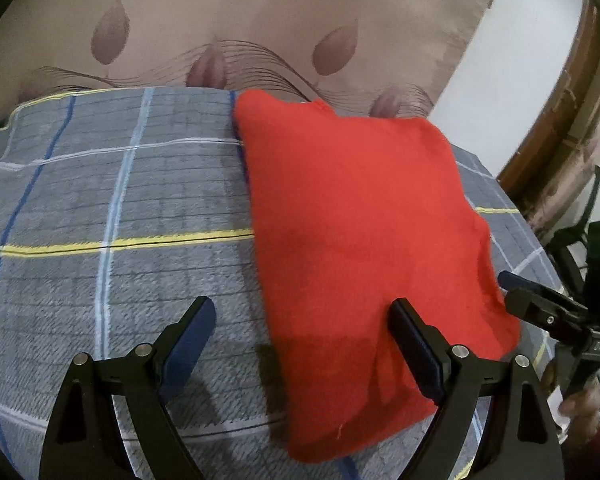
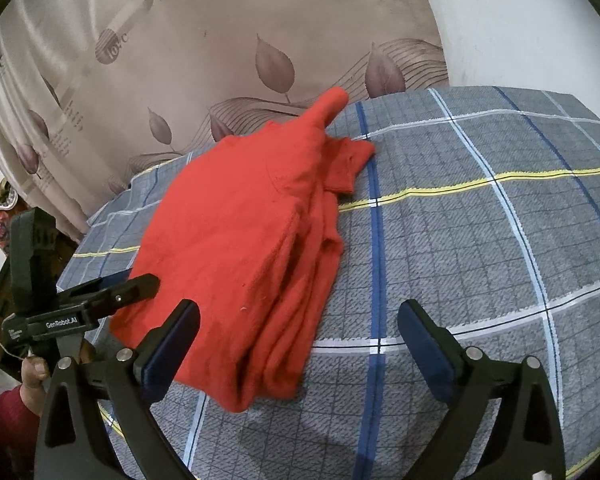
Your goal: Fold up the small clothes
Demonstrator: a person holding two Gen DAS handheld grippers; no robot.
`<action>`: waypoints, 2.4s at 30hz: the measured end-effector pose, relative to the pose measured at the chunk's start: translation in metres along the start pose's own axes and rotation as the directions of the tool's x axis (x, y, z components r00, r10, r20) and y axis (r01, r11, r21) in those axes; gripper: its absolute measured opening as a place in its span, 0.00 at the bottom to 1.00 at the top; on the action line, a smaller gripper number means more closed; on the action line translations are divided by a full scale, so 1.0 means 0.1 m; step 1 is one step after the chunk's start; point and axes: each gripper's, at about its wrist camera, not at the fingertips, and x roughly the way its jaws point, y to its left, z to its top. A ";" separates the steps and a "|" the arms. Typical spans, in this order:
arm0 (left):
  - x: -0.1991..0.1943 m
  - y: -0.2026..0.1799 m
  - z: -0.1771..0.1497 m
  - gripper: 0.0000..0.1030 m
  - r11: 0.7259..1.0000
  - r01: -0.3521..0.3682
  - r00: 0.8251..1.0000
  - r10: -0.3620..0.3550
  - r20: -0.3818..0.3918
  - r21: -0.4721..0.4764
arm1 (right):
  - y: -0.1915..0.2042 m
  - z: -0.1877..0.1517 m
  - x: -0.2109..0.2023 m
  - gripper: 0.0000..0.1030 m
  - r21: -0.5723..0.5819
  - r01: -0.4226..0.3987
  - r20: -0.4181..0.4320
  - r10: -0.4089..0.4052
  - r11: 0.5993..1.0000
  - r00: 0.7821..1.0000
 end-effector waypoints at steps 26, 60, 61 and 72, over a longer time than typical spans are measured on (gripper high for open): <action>0.36 0.27 0.49 0.87 0.874 0.474 0.872 -0.482 -0.082 -0.104 | -0.25 0.21 0.24 0.98 0.155 -0.215 -0.068 0.228 0.964 0.971; 0.43 0.19 0.48 0.42 0.925 0.366 0.920 -0.377 -0.110 -0.102 | -0.09 0.46 0.79 0.37 0.194 -0.385 -0.210 0.422 0.902 0.882; 0.42 0.16 0.47 0.39 0.937 0.339 0.932 -0.346 -0.107 -0.081 | -0.09 0.46 0.82 0.29 0.204 -0.383 -0.220 0.423 0.901 0.879; 0.38 -0.07 0.42 0.31 0.988 0.150 0.987 -0.148 -0.057 0.039 | -0.06 0.42 0.82 0.20 0.246 -0.371 -0.187 0.420 0.895 0.888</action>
